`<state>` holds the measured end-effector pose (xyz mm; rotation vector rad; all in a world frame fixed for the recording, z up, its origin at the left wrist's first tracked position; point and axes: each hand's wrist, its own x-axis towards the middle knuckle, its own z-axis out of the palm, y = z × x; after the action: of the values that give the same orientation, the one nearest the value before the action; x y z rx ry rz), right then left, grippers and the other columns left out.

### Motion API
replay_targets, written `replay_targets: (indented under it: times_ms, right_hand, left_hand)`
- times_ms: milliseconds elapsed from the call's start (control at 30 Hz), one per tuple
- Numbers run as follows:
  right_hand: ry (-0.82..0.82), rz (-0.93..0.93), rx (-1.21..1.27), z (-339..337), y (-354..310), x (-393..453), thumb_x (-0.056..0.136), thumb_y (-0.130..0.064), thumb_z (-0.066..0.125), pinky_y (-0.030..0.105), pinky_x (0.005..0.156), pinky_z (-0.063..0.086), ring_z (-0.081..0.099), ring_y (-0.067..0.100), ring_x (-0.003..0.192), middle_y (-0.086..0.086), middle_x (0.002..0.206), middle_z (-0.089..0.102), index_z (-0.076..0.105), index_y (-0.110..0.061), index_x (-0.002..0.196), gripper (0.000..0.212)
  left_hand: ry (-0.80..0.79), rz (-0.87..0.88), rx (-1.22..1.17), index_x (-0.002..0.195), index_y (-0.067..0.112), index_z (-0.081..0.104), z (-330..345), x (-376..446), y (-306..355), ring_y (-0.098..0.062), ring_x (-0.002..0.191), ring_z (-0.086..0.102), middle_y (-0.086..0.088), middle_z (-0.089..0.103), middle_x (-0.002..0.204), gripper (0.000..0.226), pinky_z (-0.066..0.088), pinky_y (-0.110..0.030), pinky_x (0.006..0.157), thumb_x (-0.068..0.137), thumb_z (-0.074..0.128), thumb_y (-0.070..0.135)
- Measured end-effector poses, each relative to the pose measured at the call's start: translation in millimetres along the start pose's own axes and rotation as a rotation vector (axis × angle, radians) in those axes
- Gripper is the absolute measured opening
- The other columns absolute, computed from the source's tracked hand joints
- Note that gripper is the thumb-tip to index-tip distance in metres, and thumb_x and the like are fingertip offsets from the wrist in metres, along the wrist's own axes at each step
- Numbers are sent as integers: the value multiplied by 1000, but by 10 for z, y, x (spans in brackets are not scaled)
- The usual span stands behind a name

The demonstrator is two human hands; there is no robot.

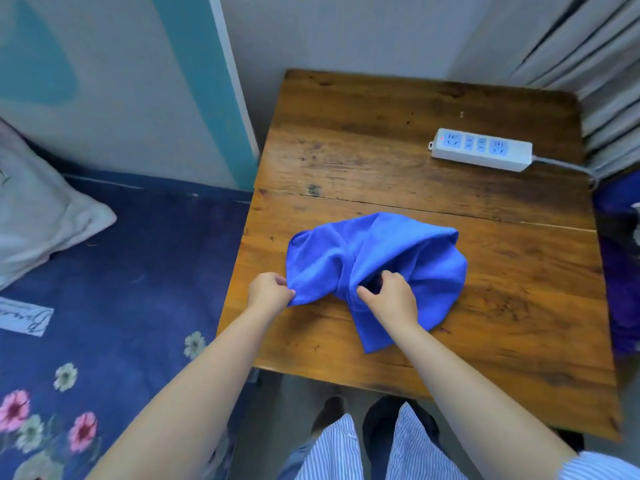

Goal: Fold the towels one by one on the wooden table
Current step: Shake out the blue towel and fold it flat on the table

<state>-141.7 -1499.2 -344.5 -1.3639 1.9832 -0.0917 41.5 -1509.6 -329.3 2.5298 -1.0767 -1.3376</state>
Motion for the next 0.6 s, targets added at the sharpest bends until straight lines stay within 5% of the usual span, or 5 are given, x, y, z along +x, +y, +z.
replay_targets:
  times_ms: [133, 233, 300, 367, 600]
  right_hand:
    - [52, 104, -31, 103, -38, -20, 76, -38, 67, 42, 80, 45, 56, 35, 98, 13, 111, 47, 45, -2, 104, 51]
    - [97, 131, 36, 144, -40, -7, 82, -27, 60, 42, 80, 44, 55, 37, 95, 16, 108, 48, 49, -1, 99, 33]
    - [136, 136, 136, 160, -28, 14, 86, -16, 52, 40, 78, 42, 51, 36, 83, 18, 95, 50, 54, -5, 75, 16]
    - [161, 147, 229, 161, -10, 33, 85, -11, 49, 37, 70, 37, 44, 30, 72, 14, 80, 47, 41, -12, 52, 33]
    - [311, 109, 750, -136, 91, -42, 79, -3, 52, 16, 38, 19, 24, 6, 41, -7, 43, 26, 23, -18, 50, 44]
  left_hand:
    - [-20, -56, -81, 119, 2, 55, -68, 40, -158, -29, 107, 58, -16, 60, 119, 41, 47, -33, 94, 80, 67, 10]
    - [-109, -154, -287, 97, 2, 55, -91, 11, -196, -27, 93, 56, -20, 57, 116, 20, 51, -35, 86, 81, 65, 1]
    - [-116, -157, -327, 81, 4, 52, -118, -6, -192, -26, 90, 54, -18, 57, 106, 11, 49, -33, 79, 82, 63, -1]
    - [-124, -141, -353, 73, 7, 51, -146, -22, -152, -25, 87, 54, -13, 56, 93, 16, 46, -30, 75, 84, 61, 2]
    - [91, 48, -472, 87, 5, 64, -192, 75, -72, -22, 75, 48, -4, 54, 76, 12, 44, -30, 69, 87, 52, 4]
